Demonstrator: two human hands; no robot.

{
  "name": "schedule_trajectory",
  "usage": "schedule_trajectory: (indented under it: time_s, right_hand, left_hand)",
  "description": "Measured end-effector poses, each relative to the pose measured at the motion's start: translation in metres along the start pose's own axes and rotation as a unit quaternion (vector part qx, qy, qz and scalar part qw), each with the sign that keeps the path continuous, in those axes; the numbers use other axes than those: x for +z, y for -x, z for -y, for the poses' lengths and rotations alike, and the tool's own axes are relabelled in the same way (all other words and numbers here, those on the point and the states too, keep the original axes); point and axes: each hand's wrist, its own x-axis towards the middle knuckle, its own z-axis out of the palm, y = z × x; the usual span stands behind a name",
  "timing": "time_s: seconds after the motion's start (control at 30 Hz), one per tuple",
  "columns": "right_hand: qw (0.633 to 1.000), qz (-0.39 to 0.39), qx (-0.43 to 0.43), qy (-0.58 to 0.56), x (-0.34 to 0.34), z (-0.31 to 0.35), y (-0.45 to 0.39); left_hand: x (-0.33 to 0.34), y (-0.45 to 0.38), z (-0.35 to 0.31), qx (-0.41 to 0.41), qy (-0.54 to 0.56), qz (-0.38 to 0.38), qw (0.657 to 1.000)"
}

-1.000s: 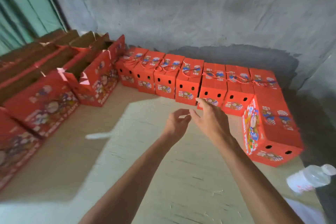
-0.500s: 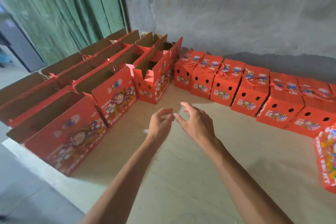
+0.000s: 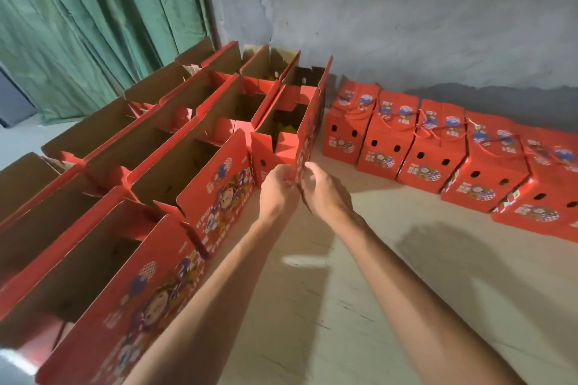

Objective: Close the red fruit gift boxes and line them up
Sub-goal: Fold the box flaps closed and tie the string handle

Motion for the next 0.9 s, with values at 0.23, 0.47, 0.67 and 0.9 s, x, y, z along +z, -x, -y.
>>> schedule_trajectory:
  time_s: [0.23, 0.47, 0.67, 0.9]
  right_hand:
    - [0.994, 0.044, -0.002, 0.103, 0.023, 0.02, -0.081]
    - [0.982, 0.083, 0.007, 0.171, 0.046, 0.017, -0.134]
    - [0.979, 0.063, -0.002, 0.192, 0.054, 0.0, -0.132]
    - [0.992, -0.009, -0.003, 0.126, 0.04, -0.011, -0.117]
  left_hand:
    - [0.0, -0.091, 0.0, 0.089, -0.203, 0.011, 0.975]
    - [0.012, -0.163, 0.007, 0.196, -0.417, 0.085, 0.884]
    - [0.02, -0.183, 0.021, 0.175, -0.5, 0.14, 0.837]
    - [0.014, -0.177, 0.009, 0.193, -0.484, 0.102, 0.847]
